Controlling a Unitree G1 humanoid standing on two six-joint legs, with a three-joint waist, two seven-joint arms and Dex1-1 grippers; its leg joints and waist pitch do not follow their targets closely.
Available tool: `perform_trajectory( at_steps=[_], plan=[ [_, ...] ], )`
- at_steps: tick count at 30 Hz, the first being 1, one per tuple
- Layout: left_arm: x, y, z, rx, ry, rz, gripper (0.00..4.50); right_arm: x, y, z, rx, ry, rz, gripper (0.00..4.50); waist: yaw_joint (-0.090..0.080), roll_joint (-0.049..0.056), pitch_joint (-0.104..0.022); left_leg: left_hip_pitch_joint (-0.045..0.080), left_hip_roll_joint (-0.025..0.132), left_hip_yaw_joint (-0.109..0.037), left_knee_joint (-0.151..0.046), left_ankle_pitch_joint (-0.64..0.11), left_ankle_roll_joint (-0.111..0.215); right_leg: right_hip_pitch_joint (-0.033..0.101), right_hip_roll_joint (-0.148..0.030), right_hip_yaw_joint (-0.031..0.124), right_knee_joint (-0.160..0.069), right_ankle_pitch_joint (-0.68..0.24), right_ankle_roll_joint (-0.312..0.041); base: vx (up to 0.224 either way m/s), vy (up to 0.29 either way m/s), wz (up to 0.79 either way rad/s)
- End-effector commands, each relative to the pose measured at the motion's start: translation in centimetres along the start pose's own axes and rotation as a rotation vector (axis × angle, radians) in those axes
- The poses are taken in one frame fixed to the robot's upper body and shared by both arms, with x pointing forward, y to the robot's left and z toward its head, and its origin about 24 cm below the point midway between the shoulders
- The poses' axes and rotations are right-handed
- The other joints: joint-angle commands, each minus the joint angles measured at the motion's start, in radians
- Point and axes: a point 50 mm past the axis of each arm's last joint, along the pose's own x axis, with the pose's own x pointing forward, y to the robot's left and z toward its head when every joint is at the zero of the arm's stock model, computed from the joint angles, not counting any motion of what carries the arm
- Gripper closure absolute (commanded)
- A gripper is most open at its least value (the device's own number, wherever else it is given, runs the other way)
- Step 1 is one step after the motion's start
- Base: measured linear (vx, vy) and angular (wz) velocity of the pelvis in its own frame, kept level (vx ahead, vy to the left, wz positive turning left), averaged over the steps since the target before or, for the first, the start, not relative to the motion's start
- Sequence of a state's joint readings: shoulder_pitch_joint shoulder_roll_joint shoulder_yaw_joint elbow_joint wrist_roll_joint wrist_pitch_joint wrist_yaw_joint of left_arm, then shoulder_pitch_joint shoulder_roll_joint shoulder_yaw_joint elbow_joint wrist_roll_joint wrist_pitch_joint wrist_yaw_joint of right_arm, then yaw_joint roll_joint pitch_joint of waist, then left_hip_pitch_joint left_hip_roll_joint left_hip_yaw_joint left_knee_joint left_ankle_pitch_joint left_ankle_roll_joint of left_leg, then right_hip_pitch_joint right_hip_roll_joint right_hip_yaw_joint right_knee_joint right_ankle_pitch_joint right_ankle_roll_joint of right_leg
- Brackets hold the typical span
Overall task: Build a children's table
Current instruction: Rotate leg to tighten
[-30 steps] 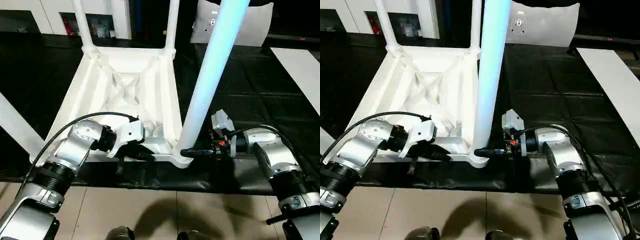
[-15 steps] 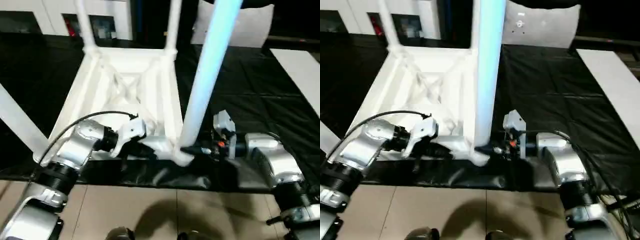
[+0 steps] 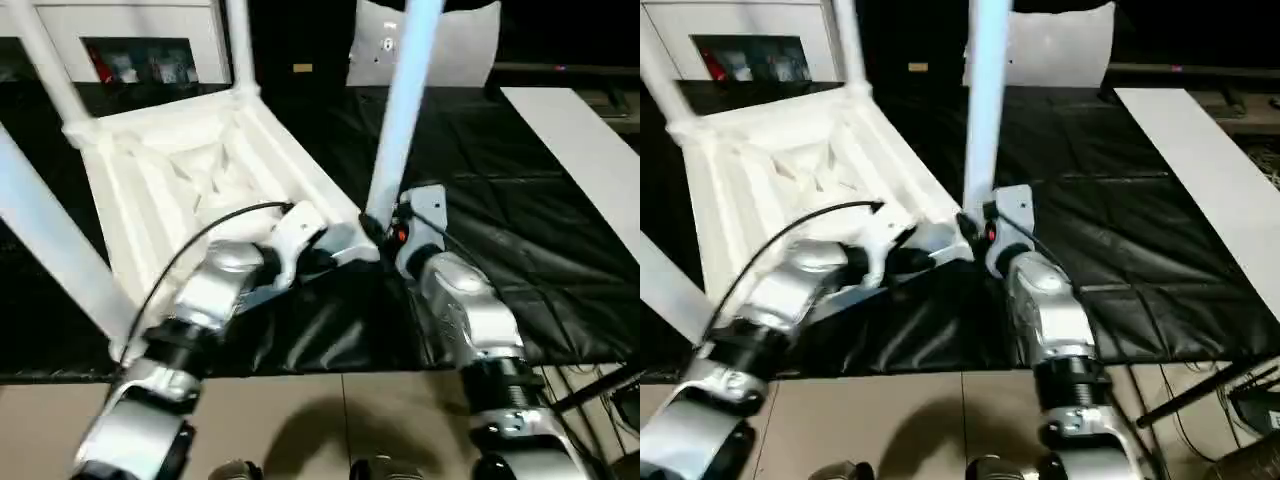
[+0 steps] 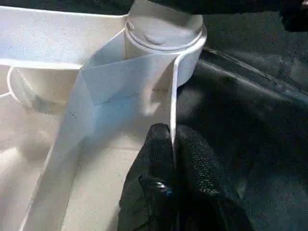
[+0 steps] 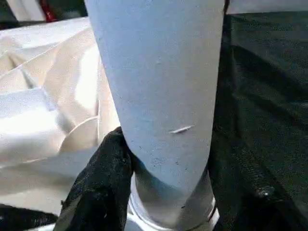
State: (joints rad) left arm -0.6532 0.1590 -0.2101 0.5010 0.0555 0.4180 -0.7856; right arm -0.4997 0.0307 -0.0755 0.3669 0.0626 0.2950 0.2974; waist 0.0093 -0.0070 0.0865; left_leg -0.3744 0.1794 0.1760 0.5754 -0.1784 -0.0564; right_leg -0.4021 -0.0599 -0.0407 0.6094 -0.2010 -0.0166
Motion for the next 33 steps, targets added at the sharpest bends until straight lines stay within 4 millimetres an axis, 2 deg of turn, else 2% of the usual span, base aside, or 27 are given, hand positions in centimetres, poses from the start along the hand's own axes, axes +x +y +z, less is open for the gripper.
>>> perform_trajectory(
  at_steps=[1, 2, 3, 5, 6, 7, 8, 10, 11, 12, 13, 15, 17, 19, 20, 21, 24, 25, 26, 28, 29, 30, 33],
  plan=[
    [1.5, -2.0, 2.9, 0.041, -0.115, -0.079, 4.50, 0.6, 4.5, -1.4, 0.088, 0.038, 0.194, 1.81, 0.006, -0.001, -0.062, 0.007, 0.043, -0.013, -0.062, -0.110, 0.062, 0.050, -0.076, 0.049, -0.069, -0.028, -0.235, 0.000, 0.000, 0.00],
    [1.4, -2.0, 2.8, 0.042, -0.111, -0.082, 4.50, 0.6, 4.3, -1.3, 0.095, 0.035, 0.194, 1.65, 0.008, 0.002, -0.064, 0.007, 0.043, -0.012, -0.060, -0.083, 0.078, 0.053, -0.076, 0.049, -0.064, 0.025, -0.250, 0.000, 0.000, 0.00],
    [1.2, -1.9, 2.5, 0.046, -0.105, -0.092, 4.50, 0.4, 3.8, -1.1, 0.085, 0.024, 0.203, 1.50, 0.008, 0.002, -0.062, 0.007, 0.042, -0.011, -0.060, -0.084, 0.088, 0.053, -0.076, 0.047, -0.065, 0.032, -0.260, 0.000, 0.000, 0.00],
    [0.8, -1.8, 2.1, 0.047, -0.092, -0.102, 4.50, 0.0, 2.8, -0.8, 0.049, 0.008, 0.208, 1.40, 0.012, 0.000, -0.060, 0.008, 0.043, -0.010, -0.061, -0.109, 0.092, 0.057, -0.077, 0.047, -0.069, -0.007, -0.259, 0.000, 0.000, 0.00],
    [0.7, -1.7, 1.9, 0.047, -0.088, -0.105, 4.50, -0.2, 2.5, -0.6, 0.031, 0.002, 0.211, 1.20, 0.013, 0.001, -0.059, 0.008, 0.044, -0.010, -0.061, -0.116, 0.091, 0.055, -0.078, 0.047, -0.071, -0.022, -0.258, 0.000, 0.000, 0.00],
    [0.5, -1.6, 1.7, 0.049, -0.079, -0.107, 4.50, -0.4, 2.0, -0.5, 0.014, -0.002, 0.219, 1.20, 0.014, 0.004, -0.057, 0.010, 0.046, -0.011, -0.063, -0.127, 0.085, 0.053, -0.078, 0.047, -0.073, -0.055, -0.256, 0.000, 0.000, 0.00],
    [0.5, -1.6, 1.7, 0.049, -0.079, -0.107, 4.50, -0.4, 2.0, -0.5, 0.014, -0.002, 0.219, 1.09, 0.015, 0.003, -0.056, 0.012, 0.047, -0.011, -0.064, -0.141, 0.077, 0.053, -0.077, 0.047, -0.075, -0.079, -0.251, 0.000, 0.000, 0.00],
    [-0.2, -1.2, 0.9, 0.067, -0.055, -0.117, 4.50, -1.3, 0.4, -0.3, -0.080, 0.004, 0.265, 1.03, 0.015, 0.004, -0.058, 0.012, 0.048, -0.012, -0.065, -0.143, 0.070, 0.053, -0.077, 0.047, -0.075, -0.089, -0.250, 0.000, 0.000, 0.00],
    [-0.7, -1.0, 0.4, 0.086, -0.037, -0.142, 4.50, -2.0, -0.9, -0.3, -0.153, 0.014, 0.299, 0.82, 0.017, 0.001, -0.058, 0.008, 0.046, -0.012, -0.062, -0.133, 0.072, 0.059, -0.076, 0.046, -0.073, -0.072, -0.246, 0.000, 0.000, 0.00],
    [-1.4, -0.8, -0.3, 0.108, -0.014, -0.179, 4.50, -2.7, -2.0, -0.1, -0.220, 0.022, 0.350, 0.82, 0.018, 0.002, -0.059, 0.009, 0.047, -0.011, -0.061, -0.130, 0.076, 0.058, -0.077, 0.047, -0.072, -0.062, -0.246, 0.000, 0.000, 0.00],
    [-1.7, -0.7, -0.6, 0.117, -0.001, -0.197, 4.50, -3.1, -2.4, 0.0, -0.240, 0.022, 0.383, 0.71, 0.018, 0.001, -0.063, 0.008, 0.048, -0.010, -0.057, -0.115, 0.087, 0.061, -0.077, 0.048, -0.067, -0.027, -0.252, 0.000, 0.000, 0.00],
    [-2.1, -0.6, -0.9, 0.131, 0.009, -0.211, 4.50, -3.5, -2.6, 0.1, -0.251, 0.026, 0.433, 0.71, 0.020, 0.001, -0.064, 0.007, 0.048, -0.008, -0.055, -0.094, 0.112, 0.059, -0.076, 0.048, -0.061, 0.031, -0.275, 0.000, 0.000, 0.00],
    [-3.2, -0.1, -1.6, 0.169, 0.042, -0.253, 4.50, -4.6, -3.4, 0.2, -0.260, 0.056, 0.543, 0.71, 0.023, 0.001, -0.063, 0.009, 0.048, -0.008, -0.055, -0.108, 0.122, 0.058, -0.077, 0.046, -0.063, 0.017, -0.281, 0.000, 0.000, 0.00],
    [-3.9, 0.0, -2.1, 0.198, 0.057, -0.306, 4.50, -5.0, -3.9, 0.3, -0.260, 0.076, 0.593, 0.71, 0.024, -0.003, -0.063, 0.010, 0.050, -0.009, -0.056, -0.125, 0.122, 0.059, -0.079, 0.046, -0.066, -0.027, -0.280, 0.000, 0.000, 0.00],
    [-4.3, 0.0, -2.3, 0.212, 0.068, -0.337, 4.50, -5.2, -4.1, 0.4, -0.260, 0.081, 0.629, 0.71, 0.025, 0.000, -0.062, 0.013, 0.051, -0.008, -0.056, -0.134, 0.115, 0.056, -0.078, 0.046, -0.068, -0.055, -0.279, 0.000, 0.000, 0.00],
    [-4.7, -0.1, -2.5, 0.231, 0.073, -0.380, 4.50, -5.4, -4.1, 0.5, -0.263, 0.088, 0.679, 0.71, 0.025, -0.005, -0.064, 0.014, 0.052, -0.008, -0.057, -0.135, 0.110, 0.056, -0.077, 0.046, -0.068, -0.067, -0.278, 0.000, 0.000, 0.00],
    [-5.5, -0.3, -2.8, 0.283, 0.094, -0.469, 4.50, -5.8, -4.2, 0.7, -0.284, 0.103, 0.785, 0.71, 0.029, -0.002, -0.066, 0.014, 0.054, -0.008, -0.056, -0.126, 0.111, 0.055, -0.077, 0.044, -0.063, -0.052, -0.283, 0.000, 0.000, 0.00],
    [-5.7, -0.4, -2.9, 0.297, 0.104, -0.486, 4.50, -5.8, -4.2, 0.8, -0.295, 0.106, 0.804, 0.86, 0.029, -0.006, -0.069, 0.014, 0.054, -0.006, -0.054, -0.120, 0.114, 0.056, -0.077, 0.044, -0.061, -0.040, -0.285, 0.000, 0.000, 0.00],
    [-5.9, -0.4, -3.0, 0.302, 0.113, -0.511, 4.50, -5.9, -4.1, 0.8, -0.304, 0.111, 0.832, 0.97, 0.033, -0.003, -0.069, 0.015, 0.055, -0.006, -0.053, -0.103, 0.119, 0.054, -0.077, 0.043, -0.056, -0.019, -0.293, 0.000, 0.000, 0.00],
    [-6.2, -0.6, -3.0, 0.313, 0.117, -0.547, 4.50, -6.1, -4.1, 0.9, -0.305, 0.126, 0.881, 1.05, 0.038, -0.003, -0.070, 0.014, 0.055, -0.004, -0.051, -0.093, 0.123, 0.054, -0.077, 0.042, -0.054, -0.007, -0.299, 0.000, 0.000, 0.00],
    [-6.2, -0.7, -3.0, 0.317, 0.117, -0.559, 4.50, -6.2, -4.0, 0.9, -0.305, 0.135, 0.909, 1.17, 0.039, -0.009, -0.073, 0.014, 0.056, -0.003, -0.050, -0.090, 0.125, 0.056, -0.077, 0.042, -0.052, -0.003, -0.300, 0.000, 0.000, 0.00],
    [-6.3, -0.7, -3.0, 0.322, 0.117, -0.569, 4.50, -6.3, -4.0, 0.9, -0.306, 0.144, 0.934, 1.30, 0.048, -0.006, -0.072, 0.015, 0.057, -0.003, -0.048, -0.082, 0.129, 0.053, -0.078, 0.042, -0.050, 0.001, -0.302, 0.000, 0.000, 0.00],
    [-6.5, -0.8, -3.1, 0.346, 0.134, -0.605, 4.50, -6.6, -3.9, 0.8, -0.316, 0.180, 1.001, 1.47, 0.056, -0.007, -0.075, 0.015, 0.058, -0.003, -0.047, -0.080, 0.126, 0.053, -0.077, 0.041, -0.048, -0.008, -0.300, 0.000, 0.000, 0.00]
  ],
)
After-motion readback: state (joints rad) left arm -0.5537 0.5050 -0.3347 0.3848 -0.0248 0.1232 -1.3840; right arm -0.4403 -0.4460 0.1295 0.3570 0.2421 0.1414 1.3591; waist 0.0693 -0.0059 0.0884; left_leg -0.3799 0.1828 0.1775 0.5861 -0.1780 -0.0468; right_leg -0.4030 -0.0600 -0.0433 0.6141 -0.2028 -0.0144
